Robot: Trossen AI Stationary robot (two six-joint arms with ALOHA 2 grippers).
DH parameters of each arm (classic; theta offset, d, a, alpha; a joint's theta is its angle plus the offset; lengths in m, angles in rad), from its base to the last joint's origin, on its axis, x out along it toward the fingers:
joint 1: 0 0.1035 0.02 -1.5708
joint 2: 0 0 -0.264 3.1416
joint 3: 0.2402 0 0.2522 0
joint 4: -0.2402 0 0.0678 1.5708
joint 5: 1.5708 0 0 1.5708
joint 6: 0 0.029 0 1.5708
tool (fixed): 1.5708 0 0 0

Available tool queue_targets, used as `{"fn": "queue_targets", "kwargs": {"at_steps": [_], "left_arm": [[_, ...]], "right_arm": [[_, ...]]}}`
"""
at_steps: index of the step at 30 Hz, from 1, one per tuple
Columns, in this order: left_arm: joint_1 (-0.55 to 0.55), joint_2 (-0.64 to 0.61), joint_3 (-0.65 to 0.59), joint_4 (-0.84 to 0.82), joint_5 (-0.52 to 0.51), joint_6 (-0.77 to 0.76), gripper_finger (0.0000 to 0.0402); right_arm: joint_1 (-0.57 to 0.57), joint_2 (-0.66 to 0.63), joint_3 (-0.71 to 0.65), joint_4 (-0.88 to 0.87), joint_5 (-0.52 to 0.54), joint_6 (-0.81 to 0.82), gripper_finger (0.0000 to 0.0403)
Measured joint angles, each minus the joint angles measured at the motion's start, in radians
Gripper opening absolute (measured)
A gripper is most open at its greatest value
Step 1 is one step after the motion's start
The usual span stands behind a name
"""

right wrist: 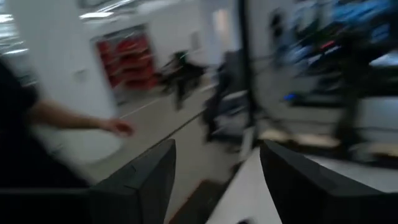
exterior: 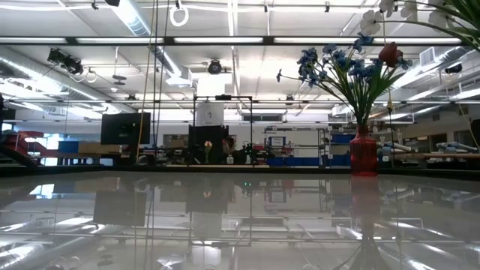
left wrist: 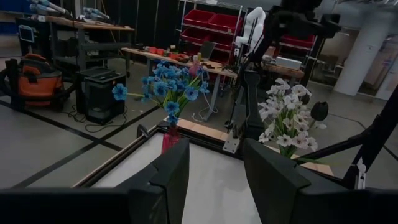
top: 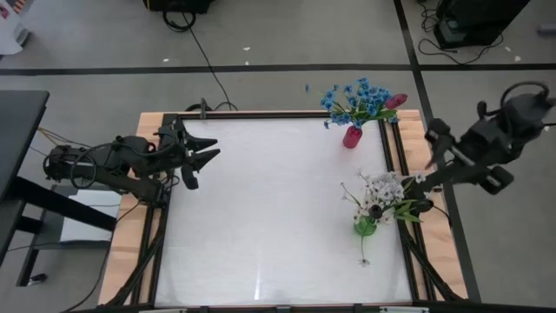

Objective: Sort flowers into vase by color
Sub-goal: Return to Home Position

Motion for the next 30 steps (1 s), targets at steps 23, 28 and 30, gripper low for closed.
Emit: {"fn": "queue_targets", "kwargs": {"at_steps": [23,28,30], "left_arm": [[0.000,0.001,0.000,0.035,-0.004,0.001,0.0156],[0.000,0.000,0.002,0.094,-0.023,0.011,0.0156],[0.000,0.000,0.002,0.093,-0.023,0.007,0.0156]], "right_arm": [[-0.001,-0.011,0.001,0.045,0.738,-0.152,0.0018],[-0.001,-0.013,0.000,-0.107,0.849,-0.140,0.0011],[-0.002,-0.013,0.000,-0.102,0.895,-0.072,0.0010]]}}
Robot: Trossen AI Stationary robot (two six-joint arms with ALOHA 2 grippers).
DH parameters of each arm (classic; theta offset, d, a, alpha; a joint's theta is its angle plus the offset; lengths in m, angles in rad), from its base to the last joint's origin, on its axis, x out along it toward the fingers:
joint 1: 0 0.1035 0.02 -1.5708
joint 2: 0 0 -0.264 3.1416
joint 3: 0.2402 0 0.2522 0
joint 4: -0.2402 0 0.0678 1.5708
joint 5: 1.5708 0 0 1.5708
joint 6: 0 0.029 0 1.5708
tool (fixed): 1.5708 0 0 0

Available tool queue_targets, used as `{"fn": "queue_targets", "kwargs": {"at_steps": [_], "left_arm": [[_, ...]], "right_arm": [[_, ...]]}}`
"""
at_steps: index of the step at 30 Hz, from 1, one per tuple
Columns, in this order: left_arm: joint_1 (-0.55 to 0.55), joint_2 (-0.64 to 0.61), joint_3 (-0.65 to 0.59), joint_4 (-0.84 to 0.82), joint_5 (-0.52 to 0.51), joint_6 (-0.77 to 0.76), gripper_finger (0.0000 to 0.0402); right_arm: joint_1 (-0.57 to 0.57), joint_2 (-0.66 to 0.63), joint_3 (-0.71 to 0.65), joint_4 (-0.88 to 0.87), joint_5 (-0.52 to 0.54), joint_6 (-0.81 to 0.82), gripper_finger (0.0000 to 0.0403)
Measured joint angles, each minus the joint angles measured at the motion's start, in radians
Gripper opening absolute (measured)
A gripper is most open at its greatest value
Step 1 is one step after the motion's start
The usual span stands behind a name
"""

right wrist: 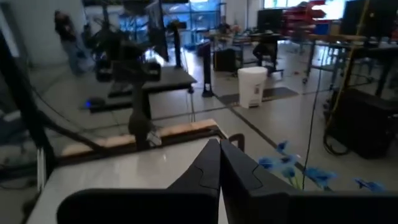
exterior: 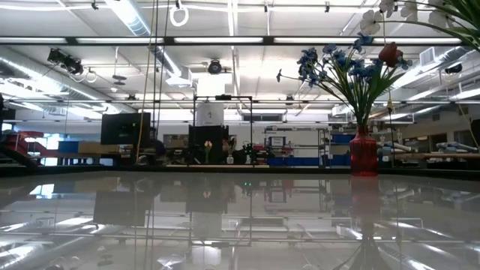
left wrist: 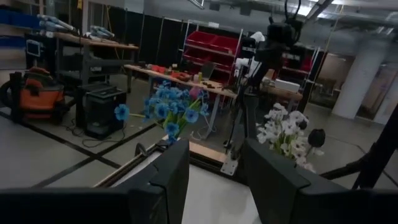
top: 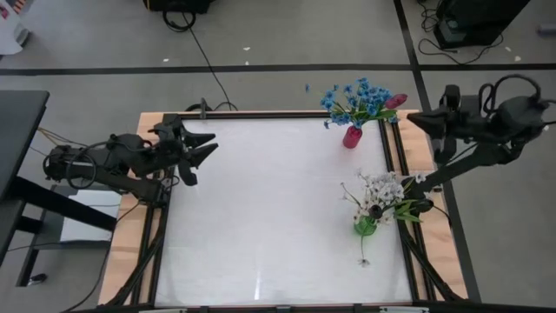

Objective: Sort flowers into vase by color
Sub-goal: Return to Home Position

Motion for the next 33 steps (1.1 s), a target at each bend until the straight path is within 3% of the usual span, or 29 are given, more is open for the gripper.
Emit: {"fn": "queue_targets", "kwargs": {"at_steps": [10,13,21,28,33], "left_arm": [[0.000,0.000,0.000,0.028,0.002,-0.003,0.0156],[-0.003,0.001,0.000,0.040,0.064,0.004,0.0156],[0.008,0.009,0.000,0.046,0.034,-0.049,0.0155],[0.068,0.019,-0.003,-0.327,-0.026,-0.071,0.0122],[0.094,0.003,-0.002,-0.338,-0.002,-0.013,0.0076]], "right_arm": [[0.000,-0.001,-0.077,0.054,-0.009,0.095,0.0006],[0.000,-0.011,-0.125,0.051,-0.008,0.091,0.0007],[0.000,-0.136,-0.201,0.080,0.008,0.078,0.0008],[0.000,-0.325,-0.330,0.109,-0.042,0.102,0.0006],[0.004,-0.454,-0.479,0.200,-0.123,0.080,0.0005]]}}
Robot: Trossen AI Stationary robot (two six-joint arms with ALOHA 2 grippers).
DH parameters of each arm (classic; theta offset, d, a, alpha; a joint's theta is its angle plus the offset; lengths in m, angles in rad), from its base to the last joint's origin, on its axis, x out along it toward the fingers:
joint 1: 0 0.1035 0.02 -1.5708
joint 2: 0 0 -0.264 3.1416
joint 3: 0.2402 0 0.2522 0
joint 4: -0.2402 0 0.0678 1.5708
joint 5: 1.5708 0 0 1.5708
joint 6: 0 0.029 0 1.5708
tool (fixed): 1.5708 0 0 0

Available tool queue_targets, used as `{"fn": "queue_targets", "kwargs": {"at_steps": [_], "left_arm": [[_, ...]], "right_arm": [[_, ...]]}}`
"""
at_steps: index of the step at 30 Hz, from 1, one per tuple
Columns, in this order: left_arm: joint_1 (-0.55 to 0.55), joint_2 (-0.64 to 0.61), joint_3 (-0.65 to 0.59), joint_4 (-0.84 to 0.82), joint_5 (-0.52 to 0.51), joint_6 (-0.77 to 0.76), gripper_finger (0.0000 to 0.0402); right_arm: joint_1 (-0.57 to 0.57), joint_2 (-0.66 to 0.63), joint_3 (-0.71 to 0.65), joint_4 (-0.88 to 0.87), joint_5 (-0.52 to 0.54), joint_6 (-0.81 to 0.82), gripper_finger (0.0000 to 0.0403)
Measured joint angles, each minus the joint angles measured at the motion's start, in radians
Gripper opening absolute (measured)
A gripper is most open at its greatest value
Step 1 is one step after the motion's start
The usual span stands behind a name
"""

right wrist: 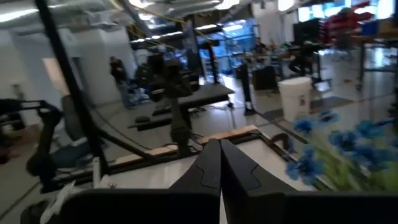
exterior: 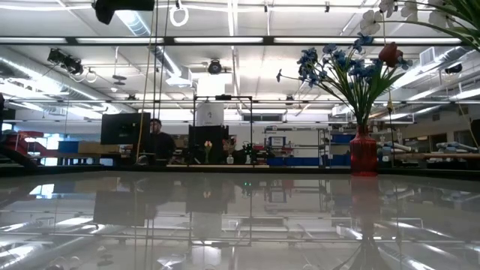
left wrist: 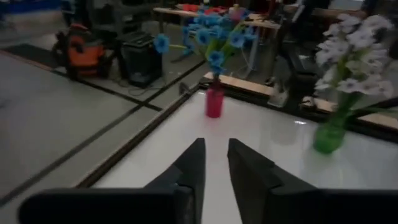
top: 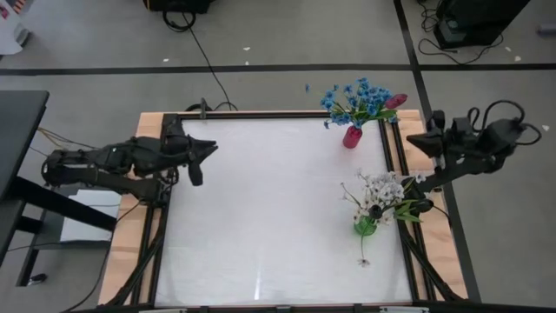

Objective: Sort flowers into vase by color
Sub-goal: Return to Home Position

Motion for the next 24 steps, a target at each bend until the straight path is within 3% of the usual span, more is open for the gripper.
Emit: {"fn": "queue_targets", "kwargs": {"at_steps": [3,7,16,24], "left_arm": [[0.052,-0.006,0.000,-0.017,0.009,0.036,0.0046],[0.149,-0.005,0.000,-0.016,0.144,0.081,0.0007],[0.313,0.052,0.000,0.024,0.349,0.156,0.0004],[0.356,0.172,0.000,0.175,0.483,0.176,0.0003]], "right_arm": [[0.019,-0.058,-0.076,0.056,-0.003,-0.026,0.0005],[0.043,-0.121,-0.164,0.091,0.022,-0.026,0.0005],[0.091,-0.149,-0.295,0.177,0.114,-0.029,0.0005],[0.092,-0.148,-0.379,0.401,0.057,-0.068,0.0005]]}}
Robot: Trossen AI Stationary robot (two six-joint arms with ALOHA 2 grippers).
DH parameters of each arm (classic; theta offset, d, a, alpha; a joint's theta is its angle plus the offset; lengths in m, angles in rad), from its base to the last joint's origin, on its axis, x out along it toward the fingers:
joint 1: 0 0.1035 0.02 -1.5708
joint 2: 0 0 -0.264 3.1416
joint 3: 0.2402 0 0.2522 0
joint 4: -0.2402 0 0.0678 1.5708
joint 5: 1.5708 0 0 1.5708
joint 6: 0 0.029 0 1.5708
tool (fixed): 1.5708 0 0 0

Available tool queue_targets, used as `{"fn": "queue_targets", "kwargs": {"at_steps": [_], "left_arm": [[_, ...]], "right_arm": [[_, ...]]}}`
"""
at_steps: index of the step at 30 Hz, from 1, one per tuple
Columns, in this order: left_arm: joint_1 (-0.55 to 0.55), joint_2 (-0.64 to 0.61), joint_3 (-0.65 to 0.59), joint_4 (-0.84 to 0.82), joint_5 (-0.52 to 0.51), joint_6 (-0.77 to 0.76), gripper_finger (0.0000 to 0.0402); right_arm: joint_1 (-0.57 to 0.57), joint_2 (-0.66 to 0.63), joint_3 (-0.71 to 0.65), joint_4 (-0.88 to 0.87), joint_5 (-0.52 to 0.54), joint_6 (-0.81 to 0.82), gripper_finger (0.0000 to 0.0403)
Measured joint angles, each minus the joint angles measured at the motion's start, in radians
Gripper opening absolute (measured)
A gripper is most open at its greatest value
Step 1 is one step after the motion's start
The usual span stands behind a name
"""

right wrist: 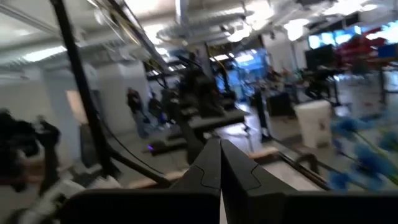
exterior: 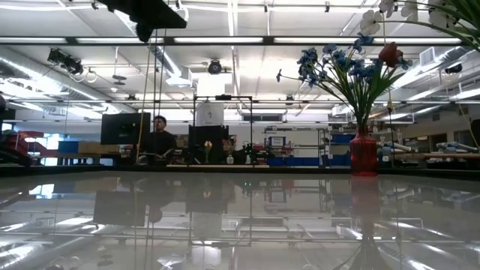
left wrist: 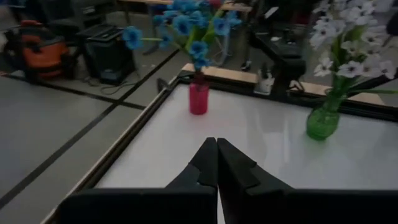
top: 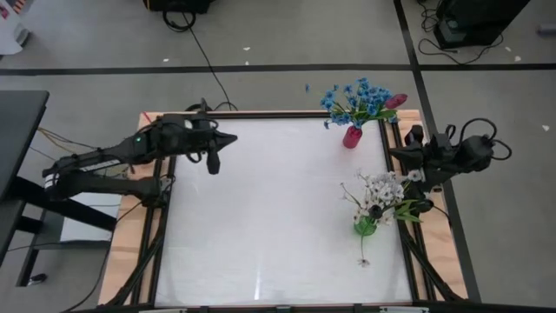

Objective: Sort flowers into vase by color
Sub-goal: Return to Home Position

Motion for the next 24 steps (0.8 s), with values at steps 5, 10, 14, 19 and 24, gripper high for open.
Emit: {"fn": "queue_targets", "kwargs": {"at_steps": [5,10,14,19,24], "left_arm": [[0.000,0.067,0.000,0.094,0.049,0.004,0.0002],[0.000,0.069,0.000,0.100,0.072,-0.004,0.0002],[0.000,0.035,0.000,0.102,0.080,-0.008,0.0002],[0.013,0.017,0.000,0.098,0.061,-0.005,0.0002],[0.023,0.018,0.000,0.100,0.062,-0.002,0.0002]], "right_arm": [[0.000,0.003,-0.029,0.091,-0.051,-0.031,0.0005],[0.000,-0.001,0.061,-0.104,-0.083,-0.006,0.0005],[0.005,0.003,0.082,-0.089,-0.181,0.064,0.0004],[0.019,0.096,0.076,0.087,-0.226,-0.006,0.0004],[0.011,0.234,0.077,0.220,-0.246,-0.072,0.0004]]}}
